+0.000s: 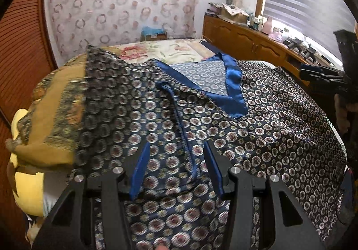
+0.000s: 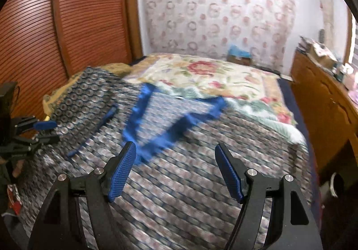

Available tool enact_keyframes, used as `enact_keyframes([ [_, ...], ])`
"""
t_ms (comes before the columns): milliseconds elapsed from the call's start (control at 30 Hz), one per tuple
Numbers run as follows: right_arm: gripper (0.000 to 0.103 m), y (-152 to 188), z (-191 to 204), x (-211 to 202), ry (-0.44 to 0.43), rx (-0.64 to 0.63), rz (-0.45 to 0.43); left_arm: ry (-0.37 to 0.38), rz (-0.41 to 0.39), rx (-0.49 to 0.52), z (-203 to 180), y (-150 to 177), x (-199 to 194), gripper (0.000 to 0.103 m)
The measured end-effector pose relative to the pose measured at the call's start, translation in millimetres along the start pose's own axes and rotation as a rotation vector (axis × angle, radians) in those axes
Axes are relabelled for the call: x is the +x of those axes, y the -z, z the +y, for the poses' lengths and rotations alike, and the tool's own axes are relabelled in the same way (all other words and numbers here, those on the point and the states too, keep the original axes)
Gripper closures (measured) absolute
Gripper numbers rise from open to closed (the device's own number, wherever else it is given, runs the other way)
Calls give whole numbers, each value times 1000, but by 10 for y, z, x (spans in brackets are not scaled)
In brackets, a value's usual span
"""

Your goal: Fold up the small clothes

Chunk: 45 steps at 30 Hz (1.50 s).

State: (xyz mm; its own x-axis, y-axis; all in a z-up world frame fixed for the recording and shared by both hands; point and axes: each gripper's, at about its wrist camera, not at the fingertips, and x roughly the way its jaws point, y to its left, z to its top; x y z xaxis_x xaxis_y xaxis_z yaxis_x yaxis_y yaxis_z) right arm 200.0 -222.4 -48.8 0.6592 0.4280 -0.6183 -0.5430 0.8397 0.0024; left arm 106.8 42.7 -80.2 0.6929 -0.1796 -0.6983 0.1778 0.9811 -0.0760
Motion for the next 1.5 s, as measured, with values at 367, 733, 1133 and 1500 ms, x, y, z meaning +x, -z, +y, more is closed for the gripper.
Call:
enact_keyframes([
  [367,28,574,-1013,-367,155,121,48,-2,86,9,-88,43,337,55],
  [733,32,1097,-1648,-442,221,244,153,-40,95,26,-136,99,420,53],
  [1133,47,1392,-1862,-500,179,334,207,-5,108,61,-202,96,463,35],
  [1500,76,1506,-1849,-686,116,372,192,-5,109,67,-229,91,485,32],
])
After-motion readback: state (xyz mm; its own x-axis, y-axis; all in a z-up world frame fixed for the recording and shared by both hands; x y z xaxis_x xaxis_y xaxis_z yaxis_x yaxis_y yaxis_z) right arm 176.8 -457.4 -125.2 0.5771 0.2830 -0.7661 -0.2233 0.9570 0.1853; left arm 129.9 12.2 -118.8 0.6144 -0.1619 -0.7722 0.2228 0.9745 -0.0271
